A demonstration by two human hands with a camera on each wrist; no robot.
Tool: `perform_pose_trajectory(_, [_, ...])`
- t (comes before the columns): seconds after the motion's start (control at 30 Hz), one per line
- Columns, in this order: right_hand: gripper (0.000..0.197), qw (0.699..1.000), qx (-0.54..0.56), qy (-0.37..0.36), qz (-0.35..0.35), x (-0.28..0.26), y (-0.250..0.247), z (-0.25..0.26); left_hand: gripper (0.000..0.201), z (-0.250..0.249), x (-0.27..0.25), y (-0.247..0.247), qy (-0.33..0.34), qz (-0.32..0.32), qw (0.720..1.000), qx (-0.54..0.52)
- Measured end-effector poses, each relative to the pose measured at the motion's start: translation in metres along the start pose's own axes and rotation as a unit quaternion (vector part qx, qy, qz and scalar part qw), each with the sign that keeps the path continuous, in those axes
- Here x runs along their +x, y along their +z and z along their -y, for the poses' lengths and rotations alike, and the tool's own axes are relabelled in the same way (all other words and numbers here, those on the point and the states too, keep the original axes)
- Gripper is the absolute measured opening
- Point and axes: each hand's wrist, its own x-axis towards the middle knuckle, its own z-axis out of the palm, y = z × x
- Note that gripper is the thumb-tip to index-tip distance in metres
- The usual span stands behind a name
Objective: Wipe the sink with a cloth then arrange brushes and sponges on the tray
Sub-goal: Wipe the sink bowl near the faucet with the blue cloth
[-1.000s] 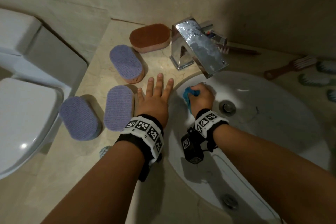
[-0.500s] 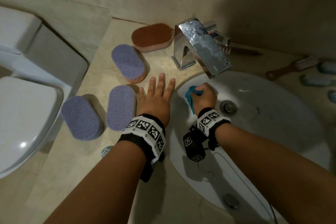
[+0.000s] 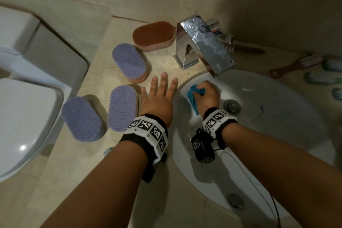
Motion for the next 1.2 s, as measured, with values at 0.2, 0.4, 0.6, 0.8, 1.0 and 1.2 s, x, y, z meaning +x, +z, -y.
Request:
perform_pose_trajectory(0.2, [0.020,0.993,-0.073,-0.096,0.005,0.000,-0.027,0.004,0.078,0.001,-0.001,-0.003,0.007,0.004,1.000,-0.006])
perform_pose_trajectory(0.4, [0.027,0.955,-0.189,-0.187,0.132,-0.016,-0.013,0.002,0.080,0.002,-0.001,0.000,0.007,-0.005,1.000,-0.009])
perform_pose_trajectory(0.6, [0.030,0.938,-0.213,-0.186,0.201,-0.021,-0.013,-0.011,0.079,0.002,0.001,0.002,0.002,-0.008,1.000,-0.003])
perform_pose_trajectory(0.8, [0.027,0.957,-0.215,-0.106,0.166,-0.011,-0.026,-0.010,0.080,0.001,0.000,-0.002,0.005,0.000,1.000,-0.008])
perform_pose_trajectory(1.0, [0.052,0.922,-0.297,-0.066,0.239,-0.019,-0.009,-0.020,0.083,0.001,0.001,0.000,0.001,-0.006,1.000,-0.007])
perform_pose_trajectory(1.2, [0.038,0.899,-0.347,-0.121,0.237,0.000,-0.017,-0.011,0.079,0.002,0.001,0.001,0.005,-0.002,1.000,-0.012])
